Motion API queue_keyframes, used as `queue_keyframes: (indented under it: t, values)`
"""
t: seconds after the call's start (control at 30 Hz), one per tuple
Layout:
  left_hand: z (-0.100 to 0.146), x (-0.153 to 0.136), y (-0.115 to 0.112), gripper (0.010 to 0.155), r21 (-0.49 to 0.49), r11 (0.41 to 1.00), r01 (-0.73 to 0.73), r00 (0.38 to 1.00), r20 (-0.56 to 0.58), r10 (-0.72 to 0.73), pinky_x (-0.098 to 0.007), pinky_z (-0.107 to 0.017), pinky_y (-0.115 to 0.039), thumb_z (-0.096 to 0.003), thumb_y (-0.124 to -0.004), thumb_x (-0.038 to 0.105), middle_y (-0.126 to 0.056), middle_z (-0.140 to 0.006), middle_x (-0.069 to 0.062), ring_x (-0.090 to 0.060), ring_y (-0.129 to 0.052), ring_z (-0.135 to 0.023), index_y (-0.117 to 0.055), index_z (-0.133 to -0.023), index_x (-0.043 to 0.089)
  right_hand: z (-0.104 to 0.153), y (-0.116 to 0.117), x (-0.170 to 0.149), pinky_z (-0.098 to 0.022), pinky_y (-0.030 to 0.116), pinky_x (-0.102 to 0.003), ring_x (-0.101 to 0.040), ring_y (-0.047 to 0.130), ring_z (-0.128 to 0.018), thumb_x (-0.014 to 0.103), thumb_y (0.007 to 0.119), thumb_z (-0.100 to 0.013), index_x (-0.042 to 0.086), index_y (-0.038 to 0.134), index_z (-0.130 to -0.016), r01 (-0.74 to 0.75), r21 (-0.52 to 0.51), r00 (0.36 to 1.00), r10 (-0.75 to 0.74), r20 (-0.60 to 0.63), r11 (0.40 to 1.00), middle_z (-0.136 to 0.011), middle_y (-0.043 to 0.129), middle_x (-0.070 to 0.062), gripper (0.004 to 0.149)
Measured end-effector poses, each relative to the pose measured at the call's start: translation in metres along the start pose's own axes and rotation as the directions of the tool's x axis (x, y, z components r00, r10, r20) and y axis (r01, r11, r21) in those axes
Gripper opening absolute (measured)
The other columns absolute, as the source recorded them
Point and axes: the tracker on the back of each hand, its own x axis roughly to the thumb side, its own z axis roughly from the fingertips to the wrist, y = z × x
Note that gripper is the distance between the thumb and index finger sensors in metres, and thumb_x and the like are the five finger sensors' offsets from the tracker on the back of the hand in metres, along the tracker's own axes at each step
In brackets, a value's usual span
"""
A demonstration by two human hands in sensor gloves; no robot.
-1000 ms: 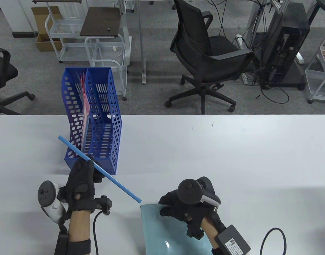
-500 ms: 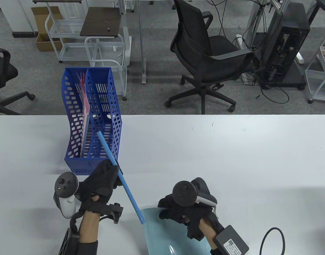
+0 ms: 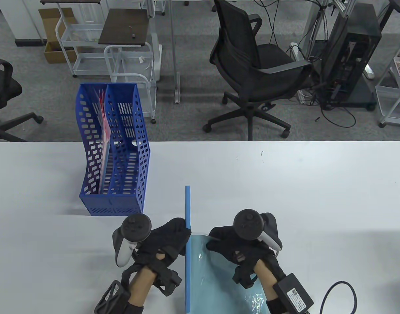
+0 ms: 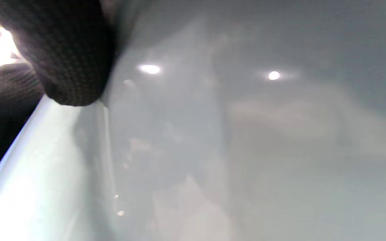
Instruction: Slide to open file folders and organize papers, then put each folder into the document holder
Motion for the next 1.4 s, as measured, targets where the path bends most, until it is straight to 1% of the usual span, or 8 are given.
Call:
queue_keyframes:
  t: [0.13,0.27,0.33,0.47,0.6,0.77,1.0,1.4]
  values:
    - [0.005,0.008,-0.008,0.048,-0.009,0.999,0.042,0.999,0.007,-0.042,-0.036,-0.028,-0.093,-0.0431,-0.086,0.043,-0.100,-0.065,-0.007,-0.017,-0.111,-0.035,-0.089,-0.085,0.019,0.000,-0.006,-0.010,-0.046,0.088,-0.040,-0.014,0.099,-0.027,0.048,0.088,-0.034,0.028,0.097,-0.063,0.089,-0.015,0.994,-0.090,-0.064,0.996,-0.043,0.105,0.004,0.036]
    - [0.010,0.014,-0.017,0.048,0.027,0.991,0.129,0.992,0.009,-0.130,-0.036,-0.028,-0.093,-0.0428,-0.086,0.043,-0.100,-0.065,-0.007,-0.016,-0.111,-0.034,-0.089,-0.085,0.019,0.001,-0.010,-0.013,-0.046,0.088,-0.039,-0.013,0.099,-0.027,0.049,0.088,-0.035,0.028,0.097,-0.063,0.069,-0.048,0.992,-0.074,-0.101,0.996,-0.043,0.105,0.004,0.036]
    - [0.011,0.013,-0.021,0.048,0.040,0.989,0.144,0.990,0.005,-0.144,-0.036,-0.028,-0.093,-0.0426,-0.086,0.043,-0.100,-0.065,-0.007,-0.016,-0.111,-0.034,-0.089,-0.085,0.019,0.002,-0.011,-0.015,-0.046,0.088,-0.039,-0.013,0.099,-0.027,0.049,0.088,-0.035,0.029,0.097,-0.063,0.076,-0.056,0.990,-0.082,-0.116,0.996,-0.043,0.105,0.004,0.036]
    - [0.012,0.009,-0.030,0.048,0.029,0.990,0.138,0.990,-0.016,-0.137,-0.036,-0.028,-0.093,-0.0424,-0.086,0.043,-0.100,-0.064,-0.007,-0.016,-0.111,-0.034,-0.089,-0.084,0.019,0.002,-0.012,-0.020,-0.046,0.088,-0.039,-0.013,0.099,-0.027,0.049,0.087,-0.036,0.028,0.097,-0.063,0.081,-0.071,0.985,-0.091,-0.144,0.994,-0.043,0.105,0.004,0.035]
    - [0.014,0.006,-0.038,0.048,0.048,0.986,0.160,0.987,-0.032,-0.158,-0.036,-0.028,-0.094,-0.0418,-0.086,0.044,-0.101,-0.063,-0.006,-0.015,-0.111,-0.033,-0.089,-0.083,0.019,0.001,-0.011,-0.025,-0.045,0.089,-0.039,-0.012,0.099,-0.026,0.049,0.087,-0.036,0.028,0.097,-0.063,0.080,-0.079,0.979,-0.093,-0.180,0.994,-0.043,0.105,0.004,0.036]
    - [0.016,0.000,-0.047,0.048,0.043,0.986,0.163,0.985,-0.057,-0.161,-0.035,-0.027,-0.094,-0.0415,-0.086,0.044,-0.101,-0.063,-0.006,-0.015,-0.112,-0.033,-0.088,-0.083,0.020,0.001,-0.008,-0.029,-0.045,0.089,-0.038,-0.011,0.099,-0.026,0.049,0.087,-0.036,0.028,0.097,-0.063,0.084,-0.088,0.969,-0.102,-0.223,0.993,-0.043,0.105,0.004,0.036]
    - [0.022,-0.007,-0.053,0.048,0.042,0.988,0.151,0.985,-0.086,-0.147,-0.035,-0.027,-0.094,-0.0413,-0.086,0.045,-0.101,-0.063,-0.005,-0.014,-0.111,-0.032,-0.088,-0.082,0.020,0.001,-0.006,-0.029,-0.045,0.090,-0.037,-0.011,0.099,-0.025,0.050,0.086,-0.037,0.028,0.097,-0.063,0.070,-0.095,0.963,-0.092,-0.253,0.993,-0.042,0.105,0.004,0.036]
    - [0.031,-0.008,-0.060,0.048,0.027,0.990,0.140,0.984,-0.115,-0.136,-0.035,-0.026,-0.095,-0.0411,-0.086,0.046,-0.101,-0.062,-0.005,-0.014,-0.112,-0.032,-0.088,-0.082,0.020,0.002,-0.002,-0.028,-0.044,0.090,-0.037,-0.010,0.099,-0.024,0.050,0.086,-0.037,0.028,0.097,-0.062,0.088,-0.110,0.953,-0.115,-0.280,0.990,-0.042,0.105,0.004,0.036]
